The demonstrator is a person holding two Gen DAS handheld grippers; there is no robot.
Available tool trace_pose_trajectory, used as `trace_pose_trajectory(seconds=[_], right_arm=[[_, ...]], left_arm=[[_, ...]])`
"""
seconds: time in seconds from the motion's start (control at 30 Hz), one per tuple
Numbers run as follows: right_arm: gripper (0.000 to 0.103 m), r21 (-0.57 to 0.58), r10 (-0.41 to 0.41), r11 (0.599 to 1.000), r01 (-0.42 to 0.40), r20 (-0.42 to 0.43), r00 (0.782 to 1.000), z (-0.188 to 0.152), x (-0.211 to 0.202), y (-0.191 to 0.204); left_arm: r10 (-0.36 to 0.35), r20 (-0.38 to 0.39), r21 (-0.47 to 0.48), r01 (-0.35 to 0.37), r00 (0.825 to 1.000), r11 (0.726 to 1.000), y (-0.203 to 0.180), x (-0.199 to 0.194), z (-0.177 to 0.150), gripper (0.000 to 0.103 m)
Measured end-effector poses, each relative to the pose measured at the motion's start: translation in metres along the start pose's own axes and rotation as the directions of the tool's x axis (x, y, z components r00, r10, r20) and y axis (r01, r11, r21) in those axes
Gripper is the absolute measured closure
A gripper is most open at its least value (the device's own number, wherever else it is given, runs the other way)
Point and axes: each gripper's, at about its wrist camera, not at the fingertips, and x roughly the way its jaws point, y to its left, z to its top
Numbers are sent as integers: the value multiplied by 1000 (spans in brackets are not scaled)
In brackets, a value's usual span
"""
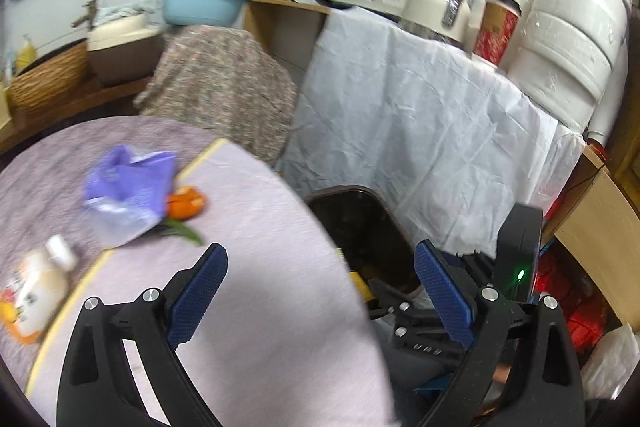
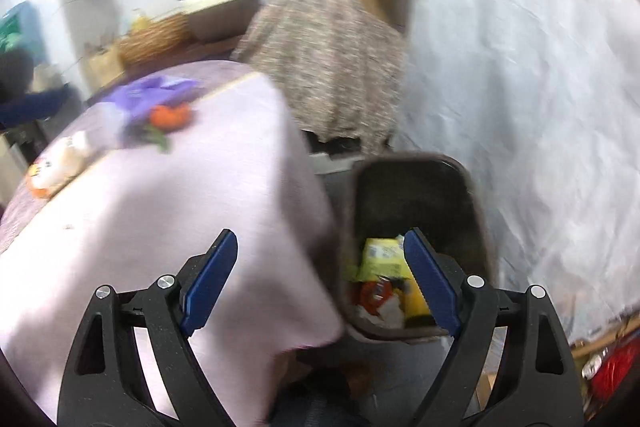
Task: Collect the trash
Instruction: 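Move both open tools back over the table toward the remaining trash, then grasp the purple tissue bag with the right tool while the left tool grasps the juice bottle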
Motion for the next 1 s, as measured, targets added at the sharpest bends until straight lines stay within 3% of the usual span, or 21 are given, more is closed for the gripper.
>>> trace_pose_trajectory(seconds=[0.33,0.5,0.63,0.77,0.87,1.0], right_arm=[[18,-149,117,981,-121,-31,993,31,0,89],[18,-178,148,971,-158,-69,987,49,10,123],[18,-134,261,953,-272,-98,960,68,22,137],[18,-259,228,935,-241,-81,970,77,30,172],[19,-423,180,886,-192,-69,981,77,44,205],[19,-559,131,817,-140,-56,990,76,63,232]], left_arm=[[154,-2,-106,-153,988,982,97,-64,-43,10],[263,-42,-132,-266,964,955,147,-78,-53,10],[334,-76,-111,-341,939,933,176,-79,-53,10],[381,-104,-69,-388,919,919,200,-74,-52,10],[399,-134,-23,-405,907,914,209,-64,-49,10],[411,-172,60,-407,895,911,213,-51,-45,10]])
